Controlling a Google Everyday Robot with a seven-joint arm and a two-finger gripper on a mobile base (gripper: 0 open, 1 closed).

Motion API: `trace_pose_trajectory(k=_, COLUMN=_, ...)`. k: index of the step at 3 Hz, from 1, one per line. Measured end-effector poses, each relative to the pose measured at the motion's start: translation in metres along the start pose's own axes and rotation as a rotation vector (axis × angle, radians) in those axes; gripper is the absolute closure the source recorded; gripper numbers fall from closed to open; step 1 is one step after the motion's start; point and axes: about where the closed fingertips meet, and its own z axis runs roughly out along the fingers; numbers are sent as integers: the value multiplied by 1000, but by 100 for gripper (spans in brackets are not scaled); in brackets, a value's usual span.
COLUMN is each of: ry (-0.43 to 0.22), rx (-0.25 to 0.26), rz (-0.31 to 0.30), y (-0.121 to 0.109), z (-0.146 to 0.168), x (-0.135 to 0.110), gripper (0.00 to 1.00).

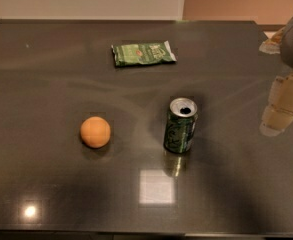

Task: Move green can near green jalapeno chip bag

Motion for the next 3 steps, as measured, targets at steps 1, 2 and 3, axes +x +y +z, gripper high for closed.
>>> trace_pose_trajectory(k=1, ry=0, rx=0, rz=0, y=0, z=0, x=0, gripper=0)
trace_pose_trajectory(k=2, ry=-31, rx=-2, rz=-23, y=-1, z=2, x=-8, gripper=0)
trace_pose_trajectory(k=3, ry=-105, rx=-45, rz=-41, y=1, z=16, x=-24, gripper=0)
